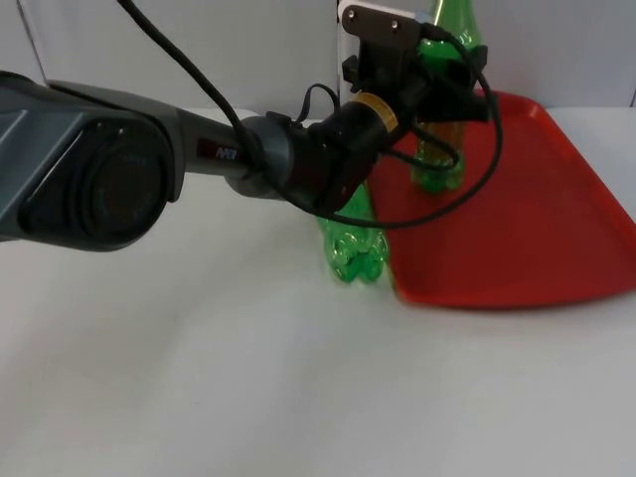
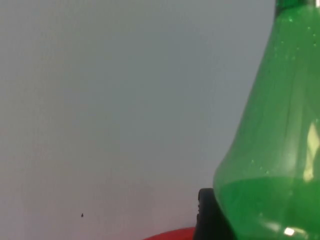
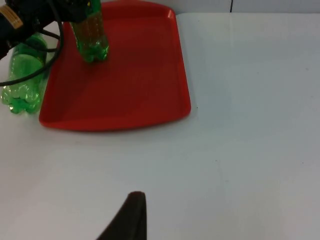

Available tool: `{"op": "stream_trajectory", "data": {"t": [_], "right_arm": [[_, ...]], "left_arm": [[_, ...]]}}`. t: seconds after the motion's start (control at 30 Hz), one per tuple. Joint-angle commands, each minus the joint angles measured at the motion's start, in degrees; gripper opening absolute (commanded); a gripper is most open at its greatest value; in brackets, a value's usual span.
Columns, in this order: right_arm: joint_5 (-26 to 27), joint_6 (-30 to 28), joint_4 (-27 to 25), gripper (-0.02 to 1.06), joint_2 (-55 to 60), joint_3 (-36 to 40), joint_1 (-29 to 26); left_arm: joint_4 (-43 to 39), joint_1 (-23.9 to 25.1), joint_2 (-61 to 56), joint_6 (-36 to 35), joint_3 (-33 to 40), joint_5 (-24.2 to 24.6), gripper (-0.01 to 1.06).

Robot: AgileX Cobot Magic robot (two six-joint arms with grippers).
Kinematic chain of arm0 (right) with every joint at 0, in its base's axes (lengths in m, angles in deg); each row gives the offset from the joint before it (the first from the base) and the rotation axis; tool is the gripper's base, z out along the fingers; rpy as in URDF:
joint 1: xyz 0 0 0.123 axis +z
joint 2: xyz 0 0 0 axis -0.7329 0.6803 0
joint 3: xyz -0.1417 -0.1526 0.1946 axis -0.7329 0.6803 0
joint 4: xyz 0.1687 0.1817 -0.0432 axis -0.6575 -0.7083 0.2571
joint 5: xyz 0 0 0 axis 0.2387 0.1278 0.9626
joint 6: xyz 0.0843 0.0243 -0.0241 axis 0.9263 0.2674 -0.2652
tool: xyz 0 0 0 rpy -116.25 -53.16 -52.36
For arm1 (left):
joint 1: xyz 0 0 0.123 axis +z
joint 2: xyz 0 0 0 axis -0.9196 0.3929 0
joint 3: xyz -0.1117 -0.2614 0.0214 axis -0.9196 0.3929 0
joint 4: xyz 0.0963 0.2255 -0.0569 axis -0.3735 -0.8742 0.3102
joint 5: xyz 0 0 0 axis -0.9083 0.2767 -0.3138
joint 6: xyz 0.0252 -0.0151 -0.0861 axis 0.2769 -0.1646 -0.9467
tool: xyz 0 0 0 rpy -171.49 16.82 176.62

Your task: Place the bottle upright on the tray.

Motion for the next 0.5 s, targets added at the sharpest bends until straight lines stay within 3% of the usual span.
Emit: {"op": "stream_trajectory", "data": {"t": [0.0,0.07,0.13,0.23,0.27,0.37,0.43,0.47], "right_arm": [[0.4,-0.12,-0.13,1.04,-0.25,0.09,-0.37],[0.4,-0.12,-0.13,1.04,-0.25,0.09,-0.37],[0.4,-0.12,-0.13,1.04,-0.25,0.09,-0.37],[0.4,-0.12,-0.13,1.04,-0.25,0.09,-0.37],[0.4,-0.12,-0.13,1.04,-0.25,0.09,-0.37],[0.4,-0.12,-0.13,1.04,-0.25,0.09,-0.37],[0.4,-0.12,-0.13,1.04,-0.25,0.09,-0.37],[0.4,-0.12,-0.13,1.04,-0.25,0.09,-0.37]], "left_arm": [[-0.45,-0.03,-0.22,-0.25,-0.41,-0.25,0.0],[-0.45,-0.03,-0.22,0.05,-0.41,-0.25,0.0],[-0.68,-0.03,-0.22,0.05,-0.41,0.08,0.09],[-1.5,-0.03,-0.22,0.05,-0.41,0.67,0.38],[-1.5,-0.03,-0.22,0.05,-0.41,0.67,0.38],[-1.5,-0.03,-0.22,0.05,-0.41,0.77,0.65],[-1.5,-0.03,-0.22,0.05,-0.41,0.77,0.75],[-1.5,-0.03,-0.22,0.05,-0.41,0.77,0.75]]}}
